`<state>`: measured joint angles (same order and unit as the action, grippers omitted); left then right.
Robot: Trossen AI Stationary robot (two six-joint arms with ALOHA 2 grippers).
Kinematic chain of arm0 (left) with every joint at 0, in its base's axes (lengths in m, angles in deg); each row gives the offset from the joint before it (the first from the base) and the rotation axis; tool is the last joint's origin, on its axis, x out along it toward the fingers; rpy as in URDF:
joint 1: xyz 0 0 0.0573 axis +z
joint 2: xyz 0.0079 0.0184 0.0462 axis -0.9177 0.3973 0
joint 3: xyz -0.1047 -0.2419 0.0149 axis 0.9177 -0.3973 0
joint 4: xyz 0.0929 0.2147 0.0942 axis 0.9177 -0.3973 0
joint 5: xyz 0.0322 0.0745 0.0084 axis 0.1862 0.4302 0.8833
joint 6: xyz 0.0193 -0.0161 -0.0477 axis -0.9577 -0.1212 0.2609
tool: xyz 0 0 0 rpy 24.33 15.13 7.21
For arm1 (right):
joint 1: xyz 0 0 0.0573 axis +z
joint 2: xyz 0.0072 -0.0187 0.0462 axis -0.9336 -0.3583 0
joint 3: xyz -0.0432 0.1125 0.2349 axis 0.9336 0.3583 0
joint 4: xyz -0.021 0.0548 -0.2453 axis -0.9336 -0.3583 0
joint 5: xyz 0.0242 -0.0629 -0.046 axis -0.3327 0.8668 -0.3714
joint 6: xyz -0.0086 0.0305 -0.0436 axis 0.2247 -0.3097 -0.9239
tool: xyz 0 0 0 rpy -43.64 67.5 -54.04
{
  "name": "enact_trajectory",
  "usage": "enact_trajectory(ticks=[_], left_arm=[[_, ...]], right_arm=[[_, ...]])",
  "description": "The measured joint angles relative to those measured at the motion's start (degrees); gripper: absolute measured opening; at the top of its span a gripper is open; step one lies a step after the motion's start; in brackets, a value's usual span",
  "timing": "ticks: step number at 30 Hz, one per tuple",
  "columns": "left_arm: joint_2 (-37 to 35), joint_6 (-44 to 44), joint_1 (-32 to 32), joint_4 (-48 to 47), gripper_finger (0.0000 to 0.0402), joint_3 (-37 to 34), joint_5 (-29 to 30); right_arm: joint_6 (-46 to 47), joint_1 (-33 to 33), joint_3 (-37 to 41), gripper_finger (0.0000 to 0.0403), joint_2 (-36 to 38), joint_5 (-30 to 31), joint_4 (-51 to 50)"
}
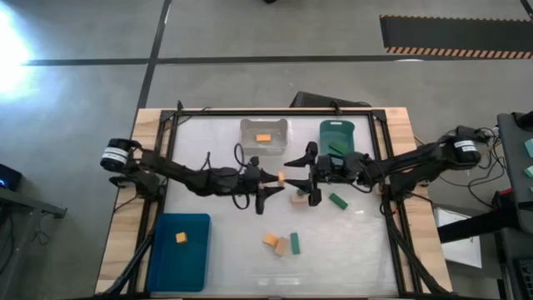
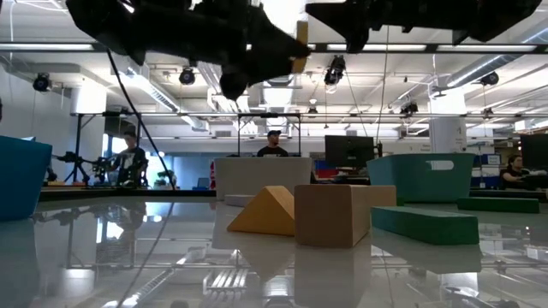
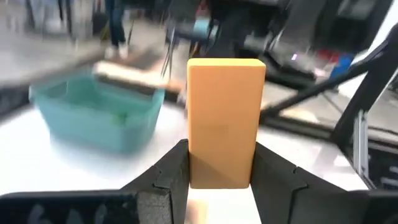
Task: Sort & place blocks by color
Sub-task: Put the yellow block into the blue bin
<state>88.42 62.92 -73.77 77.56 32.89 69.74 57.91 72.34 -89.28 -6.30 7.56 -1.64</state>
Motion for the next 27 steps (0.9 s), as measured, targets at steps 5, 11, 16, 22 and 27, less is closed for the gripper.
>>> enact_trajectory(ticks=[5,11,16,22,27], left_arm=[[-5.52,10.22,-1.09,-27.50,0.0117,3.46,-0.01],[-8.99,19.56,-5.67,-67.93,0.0117,15.64,-2.73],[-9.44,20.84,-12.65,-92.50,0.0117,24.76,-10.87],[-10.25,22.84,-22.54,-109.56,0.0117,28.14,-12.58],[-10.14,21.49,-30.49,-111.07,0.0121,25.57,-14.63]], right_arm=[[-1.21,0.00,0.00,0.0226,6.24,3.50,-9.37],[-2.89,0.00,0.00,0.0224,10.56,7.34,-16.30],[-3.73,0.00,0.02,0.0224,10.41,7.34,-17.06],[-4.17,0.00,0.07,0.0224,9.00,7.32,-17.09],[-4.05,0.00,0.07,0.0224,8.28,7.32,-17.26]])
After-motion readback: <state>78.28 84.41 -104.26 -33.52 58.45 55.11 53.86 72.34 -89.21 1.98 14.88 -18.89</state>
